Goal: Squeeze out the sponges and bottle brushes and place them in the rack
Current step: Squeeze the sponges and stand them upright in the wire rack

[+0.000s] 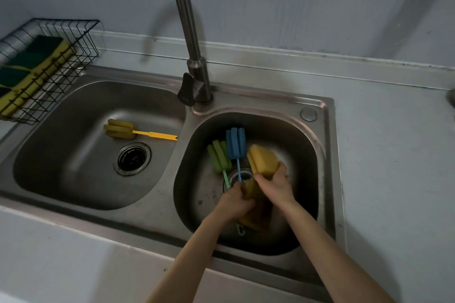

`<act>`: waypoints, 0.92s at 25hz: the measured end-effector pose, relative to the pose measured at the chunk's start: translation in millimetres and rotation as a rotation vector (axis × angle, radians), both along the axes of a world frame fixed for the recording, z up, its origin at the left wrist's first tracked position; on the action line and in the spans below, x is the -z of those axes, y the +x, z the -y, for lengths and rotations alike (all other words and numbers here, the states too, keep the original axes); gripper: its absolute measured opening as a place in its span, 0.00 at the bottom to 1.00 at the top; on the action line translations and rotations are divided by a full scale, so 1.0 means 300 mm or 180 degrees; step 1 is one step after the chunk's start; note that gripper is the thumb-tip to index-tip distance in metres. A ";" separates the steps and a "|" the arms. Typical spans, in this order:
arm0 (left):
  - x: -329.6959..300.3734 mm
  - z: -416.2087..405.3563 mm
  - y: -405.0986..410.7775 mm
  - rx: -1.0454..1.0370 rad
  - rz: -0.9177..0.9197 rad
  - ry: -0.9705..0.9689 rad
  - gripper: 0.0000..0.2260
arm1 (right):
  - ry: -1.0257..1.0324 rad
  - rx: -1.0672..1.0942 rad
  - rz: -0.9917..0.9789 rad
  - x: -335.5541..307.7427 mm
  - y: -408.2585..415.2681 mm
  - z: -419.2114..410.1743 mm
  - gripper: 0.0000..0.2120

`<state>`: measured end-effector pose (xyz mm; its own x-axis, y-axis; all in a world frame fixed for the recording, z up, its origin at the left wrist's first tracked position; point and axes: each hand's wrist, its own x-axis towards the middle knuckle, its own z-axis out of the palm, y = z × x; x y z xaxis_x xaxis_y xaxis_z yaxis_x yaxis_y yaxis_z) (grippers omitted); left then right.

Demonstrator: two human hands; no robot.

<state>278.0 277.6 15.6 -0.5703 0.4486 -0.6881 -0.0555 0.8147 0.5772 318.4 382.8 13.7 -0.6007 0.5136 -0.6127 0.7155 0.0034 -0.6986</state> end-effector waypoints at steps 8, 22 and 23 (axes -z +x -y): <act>-0.154 0.097 -0.025 -0.1171 0.0192 0.1144 0.25 | -0.0026 0.0504 -0.0941 -0.189 -0.007 0.078 0.40; -0.335 0.552 -0.234 -0.1909 0.0578 0.2475 0.17 | -0.0272 0.0494 -0.1693 -0.370 -0.256 0.520 0.34; -0.346 0.581 -0.255 -0.1892 0.0586 0.2509 0.18 | -0.0285 0.0484 -0.1714 -0.380 -0.279 0.548 0.34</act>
